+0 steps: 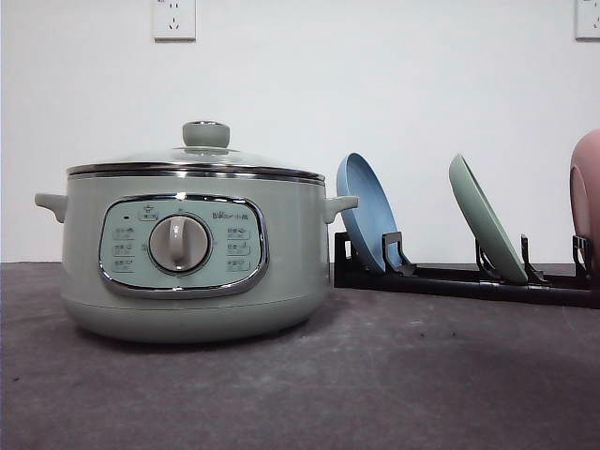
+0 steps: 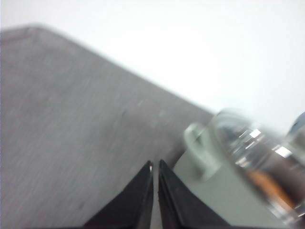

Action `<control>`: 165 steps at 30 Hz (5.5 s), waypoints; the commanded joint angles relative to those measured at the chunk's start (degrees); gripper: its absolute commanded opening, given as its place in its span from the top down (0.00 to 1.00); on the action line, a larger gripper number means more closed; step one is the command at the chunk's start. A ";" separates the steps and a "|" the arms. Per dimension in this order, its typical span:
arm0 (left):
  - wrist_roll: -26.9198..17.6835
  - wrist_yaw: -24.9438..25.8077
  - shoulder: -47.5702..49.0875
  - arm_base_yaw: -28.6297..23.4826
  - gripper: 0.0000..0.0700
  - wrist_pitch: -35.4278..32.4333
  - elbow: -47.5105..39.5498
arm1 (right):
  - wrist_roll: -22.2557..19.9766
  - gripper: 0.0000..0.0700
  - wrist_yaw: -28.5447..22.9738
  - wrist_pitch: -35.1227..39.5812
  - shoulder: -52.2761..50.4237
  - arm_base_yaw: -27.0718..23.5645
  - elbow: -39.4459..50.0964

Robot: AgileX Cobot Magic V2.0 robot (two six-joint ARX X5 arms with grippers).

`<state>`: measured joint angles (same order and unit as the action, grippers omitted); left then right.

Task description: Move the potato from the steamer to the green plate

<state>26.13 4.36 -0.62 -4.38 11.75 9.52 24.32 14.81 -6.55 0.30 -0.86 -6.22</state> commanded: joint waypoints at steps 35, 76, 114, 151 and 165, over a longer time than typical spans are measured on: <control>-24.92 26.14 -35.70 2.56 0.99 35.20 47.57 | -23.58 1.00 10.95 -35.80 35.96 0.71 -50.95; -29.09 26.16 -40.22 9.01 0.15 40.94 51.06 | -24.33 0.18 10.29 -46.04 44.52 7.28 -56.45; -29.09 26.16 -40.17 9.01 0.15 41.42 51.06 | -17.58 0.23 2.73 -26.23 97.72 7.26 -86.26; -29.09 26.16 -40.17 9.01 0.15 41.46 51.06 | -17.03 0.86 0.15 -22.69 106.85 7.26 -86.25; -29.09 26.16 -40.17 9.01 0.15 41.43 51.06 | -17.00 1.00 2.96 -22.59 103.23 7.33 -86.74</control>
<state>-2.26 30.22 -40.49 4.43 53.67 59.09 7.38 17.46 -29.84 104.75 6.33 -91.15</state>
